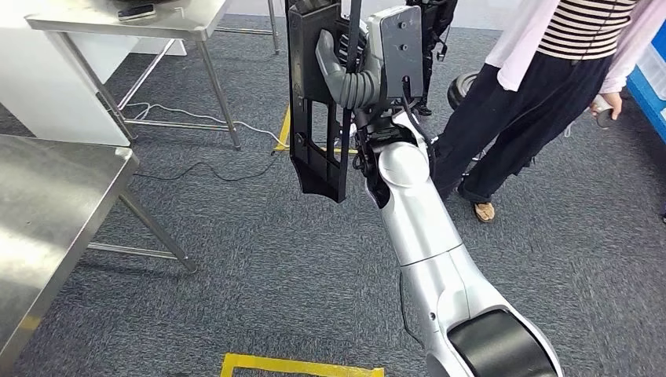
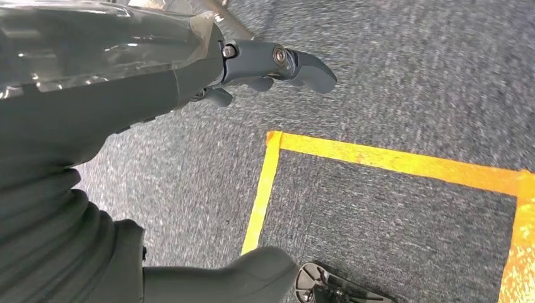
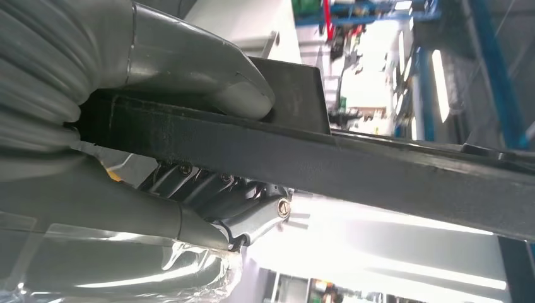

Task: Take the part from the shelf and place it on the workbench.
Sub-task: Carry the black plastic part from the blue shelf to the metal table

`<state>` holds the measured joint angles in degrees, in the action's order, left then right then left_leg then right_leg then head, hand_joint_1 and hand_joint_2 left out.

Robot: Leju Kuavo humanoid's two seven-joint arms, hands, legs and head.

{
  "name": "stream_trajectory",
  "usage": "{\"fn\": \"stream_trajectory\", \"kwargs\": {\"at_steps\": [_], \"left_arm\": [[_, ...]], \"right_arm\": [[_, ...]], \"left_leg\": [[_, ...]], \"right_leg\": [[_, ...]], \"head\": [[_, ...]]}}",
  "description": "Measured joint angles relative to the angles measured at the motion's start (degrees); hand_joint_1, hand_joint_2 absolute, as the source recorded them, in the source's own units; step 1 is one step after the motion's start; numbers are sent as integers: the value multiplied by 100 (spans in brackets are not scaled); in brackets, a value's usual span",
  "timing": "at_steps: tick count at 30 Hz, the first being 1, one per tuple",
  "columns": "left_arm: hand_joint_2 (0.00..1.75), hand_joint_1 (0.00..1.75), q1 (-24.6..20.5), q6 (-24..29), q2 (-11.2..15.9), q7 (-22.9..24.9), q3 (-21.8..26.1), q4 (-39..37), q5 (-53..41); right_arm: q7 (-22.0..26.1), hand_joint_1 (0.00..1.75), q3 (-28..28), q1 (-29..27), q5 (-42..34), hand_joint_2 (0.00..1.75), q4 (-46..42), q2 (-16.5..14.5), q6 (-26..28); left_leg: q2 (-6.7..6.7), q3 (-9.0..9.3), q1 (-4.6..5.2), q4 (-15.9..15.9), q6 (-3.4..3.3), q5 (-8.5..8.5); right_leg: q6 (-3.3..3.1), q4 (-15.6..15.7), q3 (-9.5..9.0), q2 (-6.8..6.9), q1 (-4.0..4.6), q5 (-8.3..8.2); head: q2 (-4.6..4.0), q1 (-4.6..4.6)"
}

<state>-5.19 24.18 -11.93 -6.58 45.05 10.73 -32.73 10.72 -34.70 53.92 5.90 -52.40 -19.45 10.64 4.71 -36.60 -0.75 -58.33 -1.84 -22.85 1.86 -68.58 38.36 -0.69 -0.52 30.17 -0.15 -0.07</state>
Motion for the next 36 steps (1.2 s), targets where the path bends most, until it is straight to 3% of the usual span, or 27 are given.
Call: {"fn": "stream_trajectory", "kwargs": {"at_steps": [2, 3, 5, 6, 8, 10, 12, 13, 15, 17, 19, 21, 23, 25, 27, 28, 29, 30, 32, 34, 36], "left_arm": [[175, 0, -1, -1, -4, 0, 1, 0, 1], [175, 0, 2, -1, -5, 0, 2, 0, 1], [175, 0, 15, 0, -5, 1, 5, -1, 1], [175, 0, 22, 2, -4, 3, 9, -1, 3], [175, 0, 25, 9, -2, 16, 18, -2, 18], [175, 0, 19, 14, -4, 26, 26, -2, 33], [175, 0, 16, 15, -8, 28, 40, -2, 34], [175, 0, 17, 15, -8, 28, 49, -2, 34], [175, 0, 17, 17, -7, 25, 65, -2, 30], [175, 0, 9, 21, -8, 19, 73, -2, 18], [175, 0, 1, 55, -11, 21, 79, -2, 20], [175, 0, 1, 113, -18, 33, 93, -2, 52], [175, 0, -1, 167, -32, 43, 111, -2, 91], [175, 0, -17, 197, -47, 46, 130, -2, 110], [175, 0, -30, 195, -59, 45, 165, -2, 118], [175, 0, -29, 191, -66, 45, 185, -2, 128], [175, 0, -27, 187, -70, 43, 202, -2, 140], [175, 0, -25, 187, -76, 40, 214, -2, 151], [175, 0, -25, 195, -83, 35, 238, -2, 169], [175, 0, -17, 204, -89, 33, 256, -2, 184], [175, 0, 6, 195, -90, 26, 271, -2, 195]], "right_arm": [[0, 175, -5, 4, 0, 175, 2, -1, 1], [-1, 175, -8, 5, -1, 175, 4, -1, 1], [-2, 175, -16, 5, -3, 175, 9, -8, 1], [-2, 175, -20, 9, -7, 175, 11, -12, 1], [3, 175, -37, 25, -21, 175, 12, -16, 1], [6, 175, -58, 37, -47, 175, 19, -14, 1], [6, 175, -86, 34, -98, 175, 40, -11, 1], [8, 175, -110, 32, -151, 175, 54, -10, 4], [18, 175, -180, 33, -292, 175, 71, -11, 17], [27, 175, -254, 43, -414, 175, 73, -11, 34], [29, 175, -338, 58, -559, 175, 84, -11, 50], [35, 175, -466, 79, -786, 175, 97, -14, 78], [58, 175, -633, 127, -1068, 175, 107, -10, 148], [92, 175, -803, 196, -1300, 175, 139, 1, 227], [110, 175, -939, 230, -1401, 175, 192, 8, 257], [113, 175, -1004, 239, -1426, 175, 220, 7, 260], [113, 175, -1073, 257, -1448, 175, 249, 4, 266], [113, 175, -1143, 291, -1468, 175, 275, 2, 278], [109, 175, -1285, 411, -1498, 175, 326, 2, 304], [96, 175, -1394, 542, -1506, 175, 378, 3, 315], [86, 175, -1458, 629, -1484, 175, 433, -4, 333]], "left_leg": [[131, -15, 8, -14, 43, 4], [180, -31, 8, -16, 74, 11], [261, -66, -14, 0, 152, 32], [228, -82, -27, -8, 183, 30], [-33, -188, -20, -218, 232, -115], [-342, -492, -12, -872, 259, -468], [-427, -800, -30, -1506, 284, -706], [-442, -823, -36, -1559, 289, -680], [-534, -518, -40, -1017, 282, -384], [-739, -119, -14, -298, 245, -148], [-797, 3, 27, -48, 193, -110], [-674, -4, 34, -33, 135, -84], [-560, 13, 14, 2, 61, -48], [-438, 22, 0, 19, 3, -26], [-289, 20, -2, 18, -14, -25], [-206, 20, -3, 16, -14, -25], [-120, 20, -5, 14, -10, -22], [-40, 21, -9, 10, -3, -19], [106, 5, -11, -8, 34, -17], [212, -30, -15, -15, 102, -5], [303, -58, -42, 5, 180, 18]], "right_leg": [[28, 723, -318, -180, -38, -287], [10, 897, -398, -235, -43, -353], [-71, 951, -433, -176, -24, -389], [-113, 968, -442, -126, -28, -408], [-203, 1007, -461, -16, -42, -438], [-264, 1018, -466, 101, -25, -439], [-288, 1017, -461, 237, 3, -429], [-293, 1016, -458, 306, 12, -424], [-296, 1014, -464, 436, 20, -412], [-272, 1011, -473, 538, 55, -390], [-230, 1010, -480, 625, 97, -369], [-182, 1002, -480, 686, 104, -346], [-151, 815, -402, 512, 77, -229], [-169, 206, -124, 232, 39, 44], [-171, -508, 230, 128, 22, 279], [-145, -643, 307, 113, 16, 293], [-103, -553, 274, 96, 7, 221], [-58, -251, 136, 60, -9, 80], [13, 532, -233, -148, -56, -227], [1, 912, -414, -269, -69, -362], [-62, 944, -433, -174, -52, -389]], "head": [[0, -2], [0, -4], [0, -6], [0, -7], [0, -30], [0, -54], [0, -52], [0, -54], [0, -54], [0, -51], [0, -36], [0, -25], [0, -18], [0, -7], [0, 3], [0, 8], [0, 8], [0, 8], [0, 9], [0, -2], [0, -11]]}}
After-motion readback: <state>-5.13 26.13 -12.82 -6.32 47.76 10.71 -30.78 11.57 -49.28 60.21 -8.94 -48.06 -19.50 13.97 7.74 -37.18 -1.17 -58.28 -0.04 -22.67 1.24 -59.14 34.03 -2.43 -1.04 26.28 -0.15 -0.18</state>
